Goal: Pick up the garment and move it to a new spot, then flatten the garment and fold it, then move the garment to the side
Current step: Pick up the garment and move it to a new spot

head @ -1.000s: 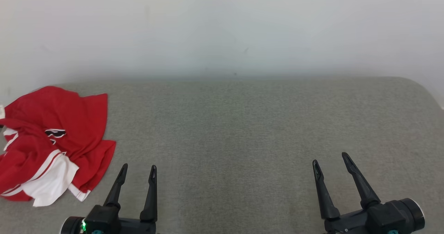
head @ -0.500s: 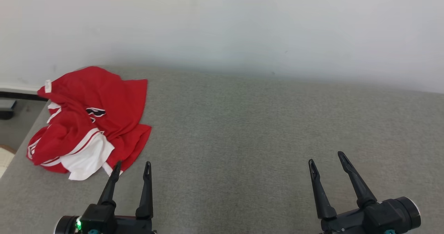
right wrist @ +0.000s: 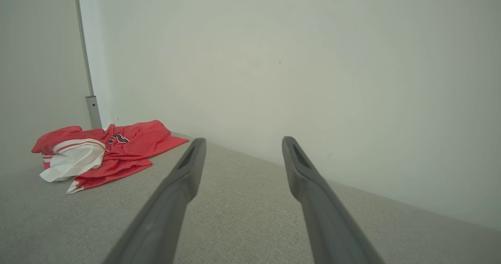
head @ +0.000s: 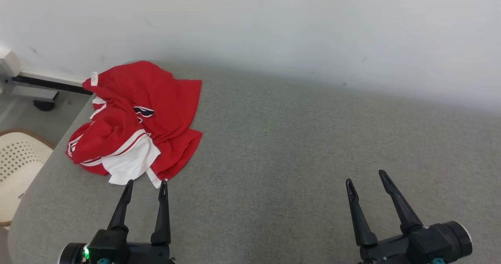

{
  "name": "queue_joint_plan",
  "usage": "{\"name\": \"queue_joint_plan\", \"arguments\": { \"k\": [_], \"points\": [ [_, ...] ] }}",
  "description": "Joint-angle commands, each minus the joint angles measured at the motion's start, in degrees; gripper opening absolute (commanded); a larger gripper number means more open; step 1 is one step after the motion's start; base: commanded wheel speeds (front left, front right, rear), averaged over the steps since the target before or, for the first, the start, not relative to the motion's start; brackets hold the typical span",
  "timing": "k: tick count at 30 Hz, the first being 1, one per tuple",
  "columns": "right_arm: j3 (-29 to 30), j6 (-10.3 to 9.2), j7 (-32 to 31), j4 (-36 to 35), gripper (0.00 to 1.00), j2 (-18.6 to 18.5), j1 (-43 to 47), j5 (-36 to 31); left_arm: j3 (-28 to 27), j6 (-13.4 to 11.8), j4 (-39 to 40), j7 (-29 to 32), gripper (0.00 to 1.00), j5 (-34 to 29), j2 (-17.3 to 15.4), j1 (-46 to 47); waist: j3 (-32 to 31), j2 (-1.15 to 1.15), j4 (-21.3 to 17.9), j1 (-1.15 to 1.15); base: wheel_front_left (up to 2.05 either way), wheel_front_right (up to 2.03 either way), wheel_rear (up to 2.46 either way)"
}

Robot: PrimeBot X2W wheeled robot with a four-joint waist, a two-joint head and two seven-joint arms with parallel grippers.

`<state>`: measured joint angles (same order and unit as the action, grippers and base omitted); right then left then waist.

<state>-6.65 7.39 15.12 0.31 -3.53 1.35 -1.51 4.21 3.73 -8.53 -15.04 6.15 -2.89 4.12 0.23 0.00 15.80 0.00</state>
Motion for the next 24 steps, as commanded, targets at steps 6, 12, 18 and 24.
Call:
{"name": "queue_joint_plan", "arguments": {
  "k": [6, 12, 18, 24],
  "points": [
    [0.06, 0.19, 0.05, -0.08, 1.00, -0.16, 0.11, -0.01, -0.14, -0.25, 0.37, -0.17, 1.00, 0.23, 0.02, 0.57, 0.48, 0.00, 2.56, 0.00, 0.00, 0.00, 0.00],
    [-0.58, 0.19, 0.05, 0.18, 1.00, -0.39, 0.14, 0.44, -0.22, -0.62, 0.38, -0.17, 1.00, 1.09, 0.02, 0.09, 0.31, 0.00, 3.45, 0.00, 0.00, 0.00, 0.00],
    [-1.04, 0.19, 0.05, 0.06, 1.00, -0.97, 0.03, 0.69, -0.23, -0.92, 0.52, -0.17, 1.00, 1.85, 0.02, -0.03, 0.58, 0.00, 3.41, 0.00, 0.00, 0.00, 0.00],
    [-1.21, 0.19, 0.05, -0.12, 1.00, -1.87, 0.51, 0.56, -1.13, -2.00, -0.62, -0.17, 1.00, 5.42, 0.02, 1.24, 1.63, 0.00, 3.00, 0.00, 0.00, 0.00, 0.00]
  ]
}}
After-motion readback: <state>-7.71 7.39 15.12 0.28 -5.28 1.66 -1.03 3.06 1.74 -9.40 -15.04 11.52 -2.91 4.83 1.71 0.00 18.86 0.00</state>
